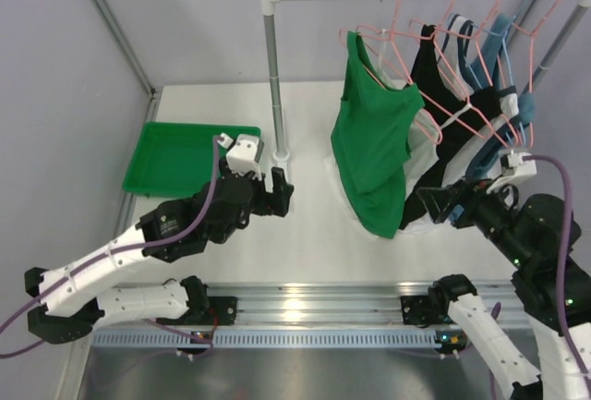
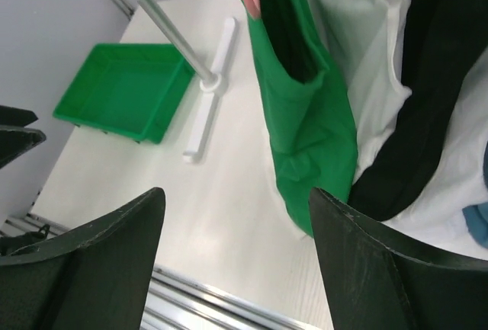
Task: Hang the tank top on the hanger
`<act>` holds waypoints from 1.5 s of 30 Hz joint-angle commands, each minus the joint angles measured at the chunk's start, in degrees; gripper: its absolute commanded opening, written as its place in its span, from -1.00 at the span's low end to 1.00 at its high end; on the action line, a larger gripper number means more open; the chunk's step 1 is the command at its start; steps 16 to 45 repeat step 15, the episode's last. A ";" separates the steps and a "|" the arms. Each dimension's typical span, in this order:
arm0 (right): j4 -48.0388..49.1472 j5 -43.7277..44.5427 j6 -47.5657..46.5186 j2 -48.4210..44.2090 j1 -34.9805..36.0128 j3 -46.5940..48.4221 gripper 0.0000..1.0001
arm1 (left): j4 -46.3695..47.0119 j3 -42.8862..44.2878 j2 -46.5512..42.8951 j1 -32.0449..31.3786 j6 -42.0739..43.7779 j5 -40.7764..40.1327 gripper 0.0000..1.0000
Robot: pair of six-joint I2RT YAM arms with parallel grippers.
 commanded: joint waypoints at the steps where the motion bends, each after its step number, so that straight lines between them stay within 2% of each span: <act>1: -1.03 1.28 2.67 -4.01 -0.90 -7.57 0.52 | 3.98 -4.51 -2.66 -0.02 -3.81 0.79 0.72; 6: -0.59 2.60 3.64 -7.81 -0.90 -12.95 0.57 | 5.12 -11.10 -5.48 -0.02 -6.26 0.88 0.71; 11: -0.15 1.99 3.02 -7.99 -0.90 -16.12 0.60 | 3.45 -12.78 -7.24 -0.11 -7.85 0.27 0.70; 14: 0.20 1.46 3.11 -7.64 -0.90 -16.74 0.73 | 3.28 -13.05 -7.76 -0.02 -8.20 0.00 0.70; 15: 0.46 1.54 3.37 -7.64 -0.90 -16.91 0.99 | 3.02 -12.88 -7.77 -0.02 -8.29 0.00 0.70; 45: 0.46 1.54 3.37 -7.64 -0.90 -16.91 0.99 | 3.02 -12.88 -7.77 -0.02 -8.29 0.00 0.70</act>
